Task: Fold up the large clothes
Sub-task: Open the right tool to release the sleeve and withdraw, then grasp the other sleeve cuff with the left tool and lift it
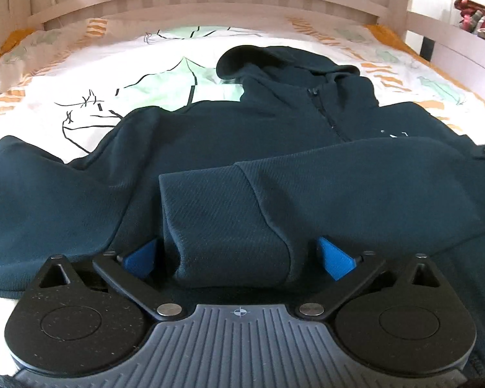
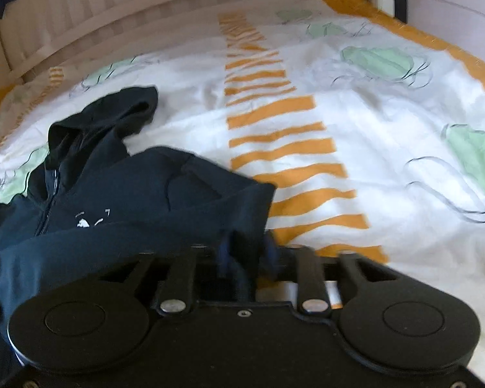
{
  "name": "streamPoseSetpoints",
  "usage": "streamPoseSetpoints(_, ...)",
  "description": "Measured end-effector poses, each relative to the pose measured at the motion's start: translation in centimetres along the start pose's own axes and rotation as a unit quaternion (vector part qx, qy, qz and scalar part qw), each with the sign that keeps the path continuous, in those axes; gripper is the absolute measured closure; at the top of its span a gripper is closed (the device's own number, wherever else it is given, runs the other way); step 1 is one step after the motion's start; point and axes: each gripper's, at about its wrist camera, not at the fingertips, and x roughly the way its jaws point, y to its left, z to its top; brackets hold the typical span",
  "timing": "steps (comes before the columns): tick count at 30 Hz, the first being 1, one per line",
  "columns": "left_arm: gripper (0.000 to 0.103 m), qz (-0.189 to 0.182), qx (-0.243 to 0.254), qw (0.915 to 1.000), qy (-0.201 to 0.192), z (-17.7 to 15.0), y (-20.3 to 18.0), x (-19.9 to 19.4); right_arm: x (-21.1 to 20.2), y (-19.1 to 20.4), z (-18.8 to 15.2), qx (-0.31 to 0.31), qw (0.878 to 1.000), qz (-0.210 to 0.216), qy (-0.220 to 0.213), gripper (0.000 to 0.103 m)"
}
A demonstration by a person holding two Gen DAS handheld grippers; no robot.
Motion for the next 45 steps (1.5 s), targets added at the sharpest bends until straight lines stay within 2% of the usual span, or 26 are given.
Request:
streamPoseSetpoints(4,0.0,-0.002,-0.002,1.0,0.001,-0.1,0.2,0.0,-3.6,0.6,-0.1,-0.037,0.999,0.007,-0.031,0.052)
streamPoseSetpoints(7,0.0,-0.002,-0.001,1.0,0.001,-0.1,0.2,-0.2,-4.5,2.0,-1.3,-0.081,0.997,0.018,-0.003,0.047)
streamPoseSetpoints(10,0.0,-0.003,-0.001,1.0,0.005,0.0,0.2,0.0,-3.5,3.0,-4.2,-0.145,0.989,-0.018,0.038,0.047)
streamPoseSetpoints(11,0.0,-0.003,-0.001,1.0,0.006,0.1,0.2,0.0,-3.4,3.0,-5.2,-0.153,0.987,-0.021,0.032,0.047)
streamPoseSetpoints(12,0.0,-0.004,-0.001,1.0,0.009,0.1,0.2,-0.1,-3.6,2.8,-5.6,-0.151,0.988,-0.019,0.016,0.046)
streamPoseSetpoints(14,0.0,-0.012,0.0,0.9998,0.014,0.4,0.5,-0.4,-3.8,2.6,-5.6,-0.138,0.99,-0.02,0.012,0.044)
streamPoseSetpoints(16,0.0,-0.027,-0.009,0.9995,0.012,0.5,1.3,-1.3,-4.5,2.6,-4.9,-0.125,0.992,-0.029,0.008,0.026)
streamPoseSetpoints(19,0.0,-0.034,-0.027,0.999,-0.008,0.0,3.1,-3.8,-6.5,3.0,-4.3,-0.113,0.993,-0.012,-0.02,0.017)
streamPoseSetpoints(21,0.0,-0.025,-0.029,0.9991,-0.019,-0.1,4.4,-5.5,-7.9,3.8,-4.1,-0.114,0.993,-0.004,-0.041,0.004)
streamPoseSetpoints(22,0.0,-0.019,-0.032,0.9991,-0.021,-0.2,5.4,-6.4,-8.6,4.3,-4.0,-0.114,0.992,0.007,-0.052,0.001)
streamPoseSetpoints(25,0.0,-0.004,-0.053,0.9984,-0.017,-0.3,8.8,-8.3,-9.1,6.1,-3.5,-0.108,0.991,0.041,-0.061,0.0)
streamPoseSetpoints(27,0.0,0.009,-0.085,0.9963,-0.015,-0.6,11.6,-9.3,-9.1,7.6,-3.4,-0.1,0.991,0.068,-0.059,0.0)
streamPoseSetpoints(30,0.0,0.038,-0.146,0.9885,-0.015,-1.0,16.4,-10.6,-8.8,10.4,-3.6,-0.09,0.989,0.109,-0.051,0.0)
streamPoseSetpoints(33,0.0,0.079,-0.196,0.9773,-0.015,-1.6,21.0,-11.3,-8.6,13.1,-4.1,-0.093,0.985,0.143,-0.038,0.0)
streamPoseSetpoints(38,0.0,0.143,-0.267,0.9531,-0.006,-2.7,28.1,-11.6,-8.1,17.4,-5.3,-0.122,0.975,0.183,-0.018,0.0)
streamPoseSetpoints(41,0.0,0.161,-0.297,0.9413,-0.001,-3.3,31.2,-11.0,-8.0,19.2,-5.8,-0.134,0.971,0.2,-0.011,0.0)
streamPoseSetpoints(43,0.0,0.167,-0.307,0.9371,-0.005,-3.6,32.8,-10.5,-7.8,20.1,-6.0,-0.136,0.969,0.207,-0.005,0.0)
streamPoseSetpoints(45,0.0,0.171,-0.305,0.9368,-0.011,-3.7,33.7,-10.0,-7.6,20.7,-6.3,-0.14,0.968,0.21,0.001,0.0)
